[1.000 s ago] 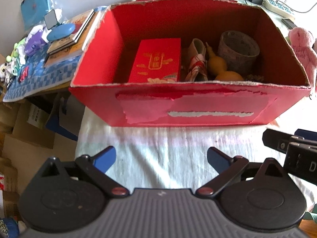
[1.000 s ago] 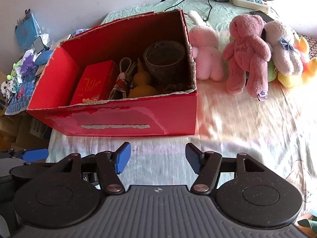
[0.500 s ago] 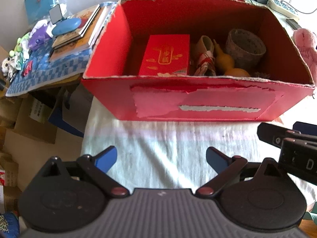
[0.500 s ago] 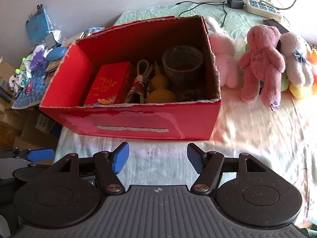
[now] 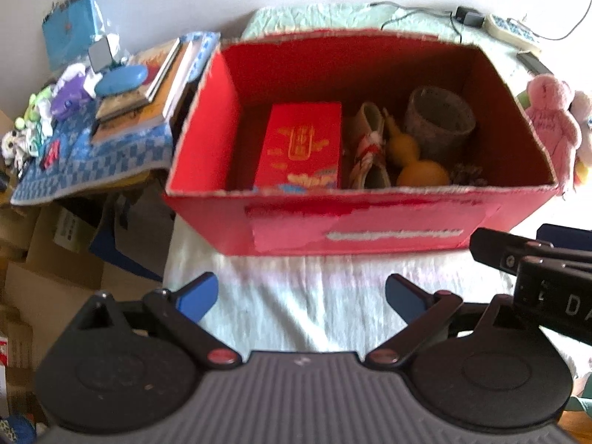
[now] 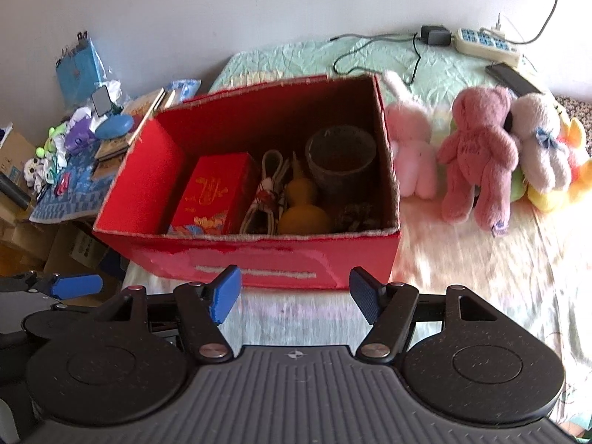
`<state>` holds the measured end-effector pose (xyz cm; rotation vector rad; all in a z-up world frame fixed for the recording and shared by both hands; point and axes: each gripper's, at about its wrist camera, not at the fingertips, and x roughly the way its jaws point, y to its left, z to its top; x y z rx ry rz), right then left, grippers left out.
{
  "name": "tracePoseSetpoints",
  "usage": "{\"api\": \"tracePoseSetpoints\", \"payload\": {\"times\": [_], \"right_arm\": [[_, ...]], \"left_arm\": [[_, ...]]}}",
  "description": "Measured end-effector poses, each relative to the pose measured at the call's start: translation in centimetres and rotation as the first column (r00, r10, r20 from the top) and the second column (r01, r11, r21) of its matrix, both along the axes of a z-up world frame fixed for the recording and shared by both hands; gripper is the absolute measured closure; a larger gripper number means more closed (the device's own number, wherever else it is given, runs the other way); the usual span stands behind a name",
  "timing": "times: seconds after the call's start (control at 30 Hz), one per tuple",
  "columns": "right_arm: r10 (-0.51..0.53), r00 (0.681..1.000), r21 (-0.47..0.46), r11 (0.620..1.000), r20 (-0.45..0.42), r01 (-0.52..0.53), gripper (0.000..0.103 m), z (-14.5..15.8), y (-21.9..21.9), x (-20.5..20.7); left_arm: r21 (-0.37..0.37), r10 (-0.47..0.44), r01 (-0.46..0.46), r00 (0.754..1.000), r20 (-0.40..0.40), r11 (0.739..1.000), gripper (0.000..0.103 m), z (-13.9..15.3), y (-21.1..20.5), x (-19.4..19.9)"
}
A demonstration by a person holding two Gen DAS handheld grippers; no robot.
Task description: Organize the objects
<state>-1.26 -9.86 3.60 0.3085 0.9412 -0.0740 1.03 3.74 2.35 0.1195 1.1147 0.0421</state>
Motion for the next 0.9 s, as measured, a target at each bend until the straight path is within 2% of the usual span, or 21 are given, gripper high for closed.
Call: {"api": "tracePoseSetpoints", "payload": {"times": [0.2,0.63,0.9], "right_arm": [[-0.016,1.0,0.0,1.0,0.022,0.016,0.035,0.6,-0.3,-0.1],[-0.03,0.998,-0.007,1.0,0.054,0.031,0.035,1.5,-1.6,0.3],[-0.078,0.988,-0.022,0.996,0.134,0.082,0.035,3.1,-2.8,1.3]], "left_arm": [[-0.006,-0.015,0.016,0.999,0.034,1.0,0.005,1.4,-0.3,0.3],[-0.001,-0.031,0.031,0.998,0.046,1.0,0.004,1.8,-0.7,1.3],[0.014,-0.014,0.012,0.989,0.147,1.0,0.002,3.8,-0.8,2.9]]}}
